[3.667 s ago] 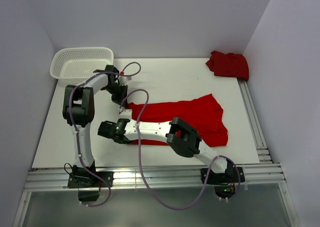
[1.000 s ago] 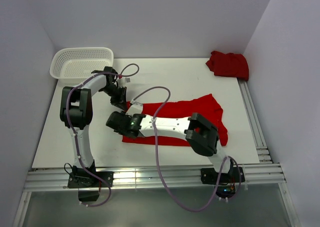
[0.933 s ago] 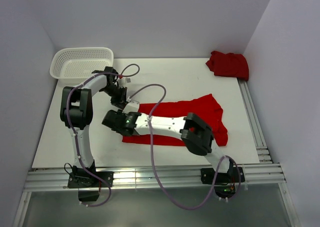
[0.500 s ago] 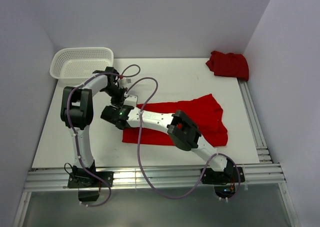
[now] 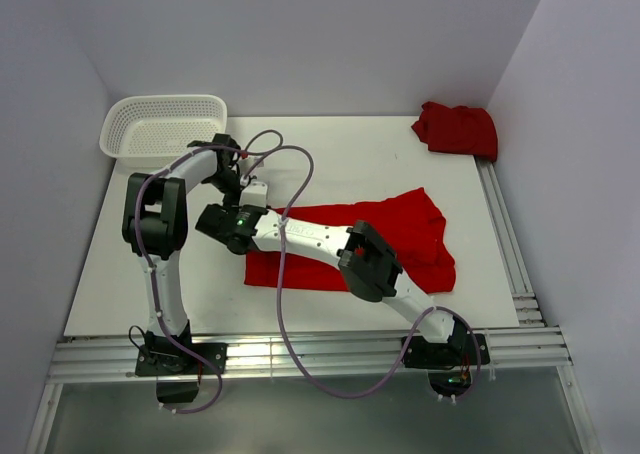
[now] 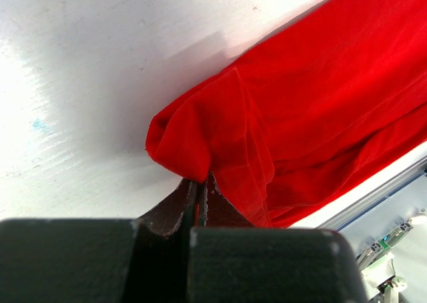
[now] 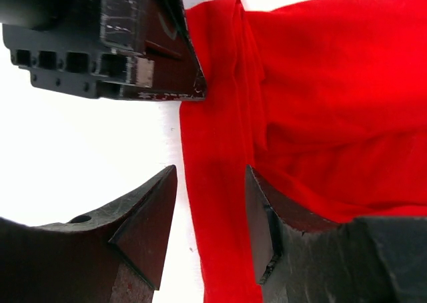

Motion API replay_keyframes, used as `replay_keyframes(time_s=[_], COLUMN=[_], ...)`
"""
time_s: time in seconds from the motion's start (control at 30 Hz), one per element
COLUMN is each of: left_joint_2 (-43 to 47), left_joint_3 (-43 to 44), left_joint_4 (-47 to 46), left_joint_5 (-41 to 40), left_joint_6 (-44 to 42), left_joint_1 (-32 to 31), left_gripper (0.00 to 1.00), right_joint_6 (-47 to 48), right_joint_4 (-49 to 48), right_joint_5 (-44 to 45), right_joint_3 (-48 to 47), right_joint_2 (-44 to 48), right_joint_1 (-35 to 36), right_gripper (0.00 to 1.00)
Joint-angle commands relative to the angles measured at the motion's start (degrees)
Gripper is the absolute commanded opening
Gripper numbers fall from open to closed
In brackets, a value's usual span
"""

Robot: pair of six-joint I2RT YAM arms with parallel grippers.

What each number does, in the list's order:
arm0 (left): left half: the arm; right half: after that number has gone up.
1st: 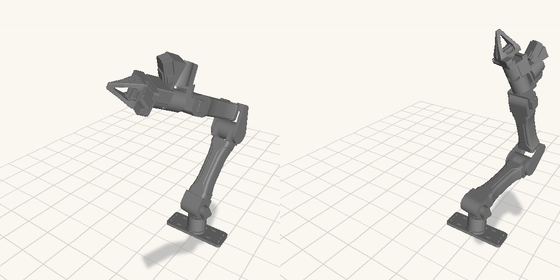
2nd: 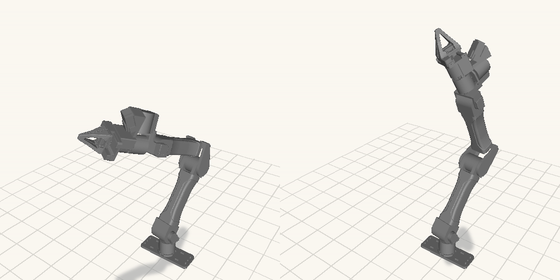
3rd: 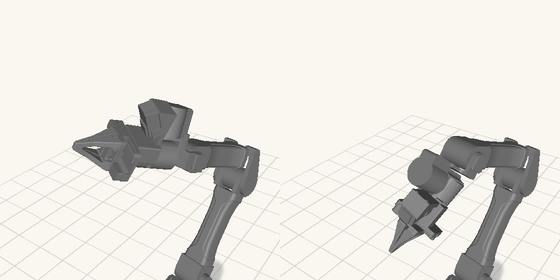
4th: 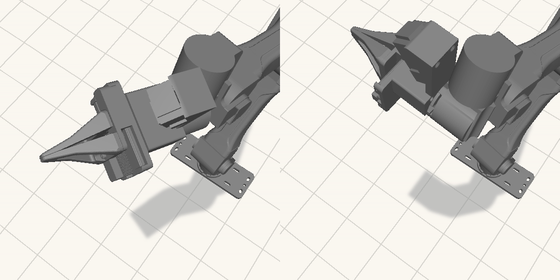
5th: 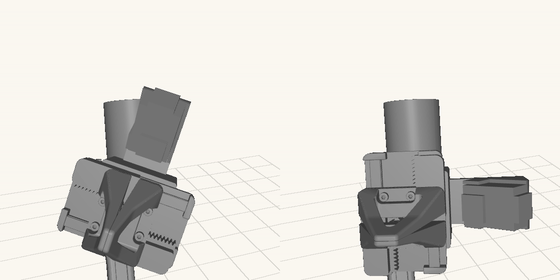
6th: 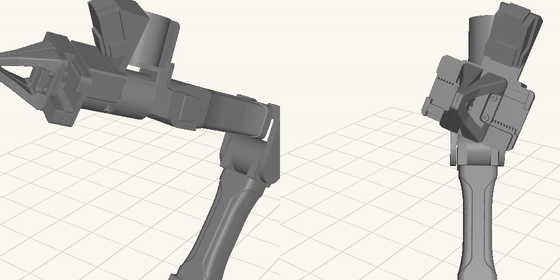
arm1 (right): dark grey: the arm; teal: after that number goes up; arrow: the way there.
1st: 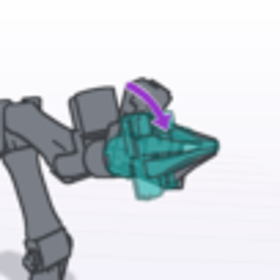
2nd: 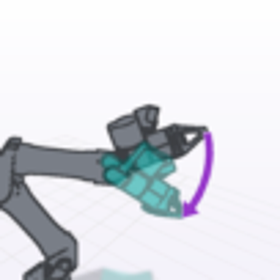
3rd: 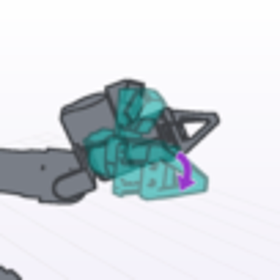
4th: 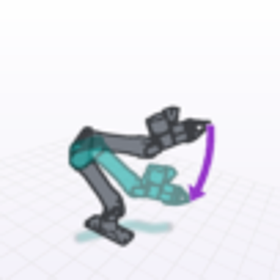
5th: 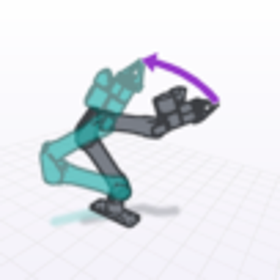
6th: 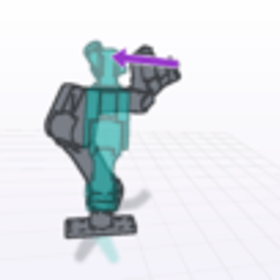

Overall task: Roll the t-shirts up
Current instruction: Roll the tshirt

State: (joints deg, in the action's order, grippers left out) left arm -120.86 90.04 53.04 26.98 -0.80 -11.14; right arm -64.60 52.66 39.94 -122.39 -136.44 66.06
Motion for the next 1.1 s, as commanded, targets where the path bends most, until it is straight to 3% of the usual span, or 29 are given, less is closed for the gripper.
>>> replay_keyframes(time_s=[0.0,0.57,1.07], left_joint_2=[2.29,2.47,1.85], left_joint_3=[1.63,2.68,2.95], left_joint_4=[1.10,2.25,2.07], left_joint_5=[-0.44,-1.23,-1.58], left_joint_6=[0.36,2.56,2.73], left_joint_1=[-0.73,-1.96,-2.05], left_gripper=[0.00,0.00,0.00], right_joint_6=[1.49,2.37,3.42], right_joint_4=[-0.89,0.41,1.12], right_joint_5=[2.95,-0.48,5.05], right_joint_3=[-2.42,-3.47,-3.12], right_joint_2=[-2.07,-7.17,-0.67], right_joint_1=[0.29,-0.32,1.61], right_gripper=[0.52,0.55,0.57])
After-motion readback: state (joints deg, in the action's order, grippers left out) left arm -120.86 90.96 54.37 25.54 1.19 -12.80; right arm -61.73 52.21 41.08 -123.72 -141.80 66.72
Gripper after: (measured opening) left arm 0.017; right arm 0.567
